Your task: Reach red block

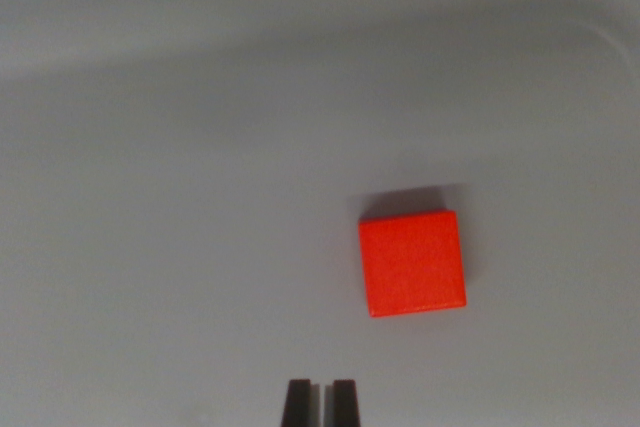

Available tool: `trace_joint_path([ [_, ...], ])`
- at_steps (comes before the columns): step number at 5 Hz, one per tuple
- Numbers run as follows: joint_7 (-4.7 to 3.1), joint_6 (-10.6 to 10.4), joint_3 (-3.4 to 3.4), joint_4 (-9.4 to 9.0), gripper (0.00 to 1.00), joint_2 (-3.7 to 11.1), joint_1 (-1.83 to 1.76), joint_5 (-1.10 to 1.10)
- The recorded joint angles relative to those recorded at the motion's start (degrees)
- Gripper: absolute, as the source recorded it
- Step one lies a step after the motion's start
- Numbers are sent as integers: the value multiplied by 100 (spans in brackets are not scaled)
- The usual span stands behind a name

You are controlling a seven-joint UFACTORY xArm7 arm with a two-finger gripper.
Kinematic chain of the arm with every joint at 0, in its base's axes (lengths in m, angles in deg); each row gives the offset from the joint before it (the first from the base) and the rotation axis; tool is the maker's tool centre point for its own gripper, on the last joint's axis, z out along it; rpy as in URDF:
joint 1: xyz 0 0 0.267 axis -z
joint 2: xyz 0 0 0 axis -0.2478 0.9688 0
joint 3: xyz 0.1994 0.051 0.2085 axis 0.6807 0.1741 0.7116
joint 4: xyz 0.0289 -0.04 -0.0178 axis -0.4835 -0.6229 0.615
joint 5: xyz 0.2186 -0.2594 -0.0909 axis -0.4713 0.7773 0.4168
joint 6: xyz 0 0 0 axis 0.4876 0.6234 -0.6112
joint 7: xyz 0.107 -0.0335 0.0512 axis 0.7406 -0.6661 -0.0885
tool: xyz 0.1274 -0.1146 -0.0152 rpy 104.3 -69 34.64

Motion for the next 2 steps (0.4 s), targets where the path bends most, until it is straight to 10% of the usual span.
trace_joint_path([
  [2, 18, -261, -27, -61, 0, 229, 29, -2],
])
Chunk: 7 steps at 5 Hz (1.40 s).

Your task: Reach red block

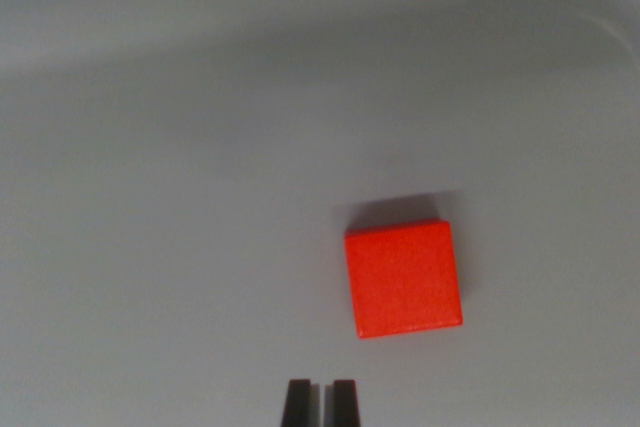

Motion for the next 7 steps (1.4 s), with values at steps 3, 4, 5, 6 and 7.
trace_joint_path([
  [3, 33, -482, -50, -112, 0, 422, 53, -4],
  [4, 33, -482, -50, -112, 0, 422, 53, -4],
  [5, 48, -686, -72, -160, 0, 601, 76, -6],
  [6, 48, -686, -72, -160, 0, 601, 76, -6],
  [7, 61, -872, -91, -203, 0, 764, 96, -8],
])
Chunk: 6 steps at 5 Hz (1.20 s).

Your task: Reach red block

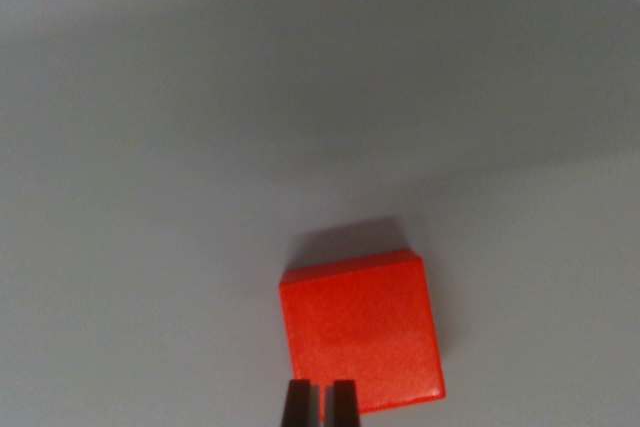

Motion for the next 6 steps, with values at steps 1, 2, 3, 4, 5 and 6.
trace_joint_path([
  [1, 0, 0, 0, 0, 0, 0, 0, 0],
  [2, 10, -149, -16, -35, 0, 131, 16, -1],
  [3, 10, -149, -16, -35, 0, 131, 16, -1],
  [4, 19, -269, -28, -63, 0, 236, 30, -2],
  [5, 19, -269, -28, -63, 0, 236, 30, -2],
  [6, 24, -350, -37, -81, 0, 306, 39, -3],
])
